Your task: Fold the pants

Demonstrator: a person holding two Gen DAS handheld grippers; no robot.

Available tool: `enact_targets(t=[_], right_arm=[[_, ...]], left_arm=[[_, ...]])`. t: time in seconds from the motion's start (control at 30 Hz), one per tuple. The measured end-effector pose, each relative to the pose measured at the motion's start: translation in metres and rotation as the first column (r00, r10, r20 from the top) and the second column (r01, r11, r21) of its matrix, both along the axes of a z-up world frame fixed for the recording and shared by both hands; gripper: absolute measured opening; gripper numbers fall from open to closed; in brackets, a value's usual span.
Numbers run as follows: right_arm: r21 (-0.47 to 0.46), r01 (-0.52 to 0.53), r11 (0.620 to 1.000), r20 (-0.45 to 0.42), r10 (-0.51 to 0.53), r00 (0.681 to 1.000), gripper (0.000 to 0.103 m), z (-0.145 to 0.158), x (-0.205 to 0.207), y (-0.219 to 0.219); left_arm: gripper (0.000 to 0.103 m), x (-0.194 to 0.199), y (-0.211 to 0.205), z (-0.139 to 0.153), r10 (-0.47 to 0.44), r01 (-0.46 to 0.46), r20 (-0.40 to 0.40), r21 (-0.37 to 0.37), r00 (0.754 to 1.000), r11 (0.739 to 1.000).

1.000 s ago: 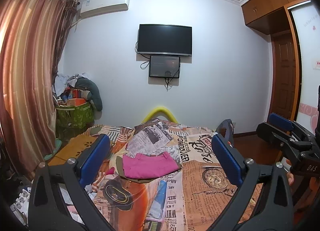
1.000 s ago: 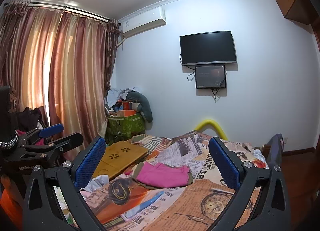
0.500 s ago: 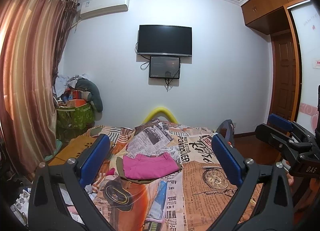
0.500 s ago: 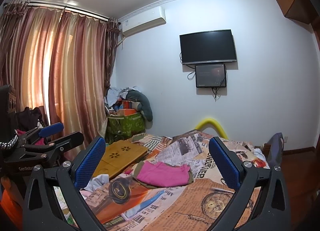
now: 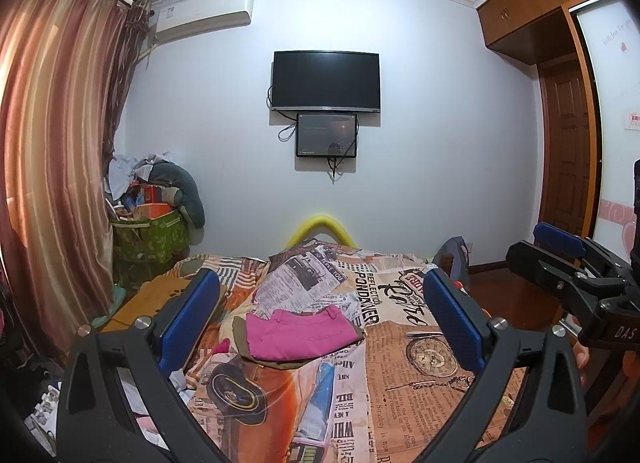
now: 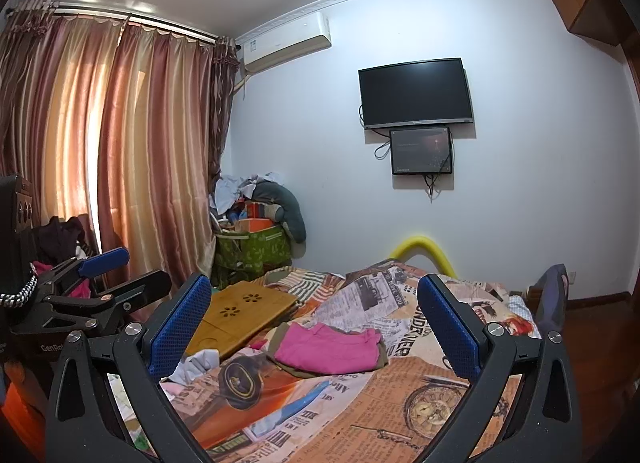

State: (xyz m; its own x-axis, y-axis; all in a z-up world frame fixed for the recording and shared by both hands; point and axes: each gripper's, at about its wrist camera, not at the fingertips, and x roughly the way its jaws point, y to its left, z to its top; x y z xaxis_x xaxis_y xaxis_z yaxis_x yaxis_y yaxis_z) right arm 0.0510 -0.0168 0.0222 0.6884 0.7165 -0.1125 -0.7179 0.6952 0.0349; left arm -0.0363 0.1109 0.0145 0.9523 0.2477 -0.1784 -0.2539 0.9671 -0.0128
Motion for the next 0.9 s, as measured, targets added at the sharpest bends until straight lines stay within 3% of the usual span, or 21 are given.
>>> enact_targets(t=[0.9], right_arm=[[0.009, 0.004, 1.0, -0.012, -0.004, 1.0, 0.103, -0.0021, -0.0014, -0.0005]], left_arm=[[0.103, 0.0035, -0.0005, -0.0027, -0.039, 0.039, 0.0, -0.01, 0.999, 0.999]])
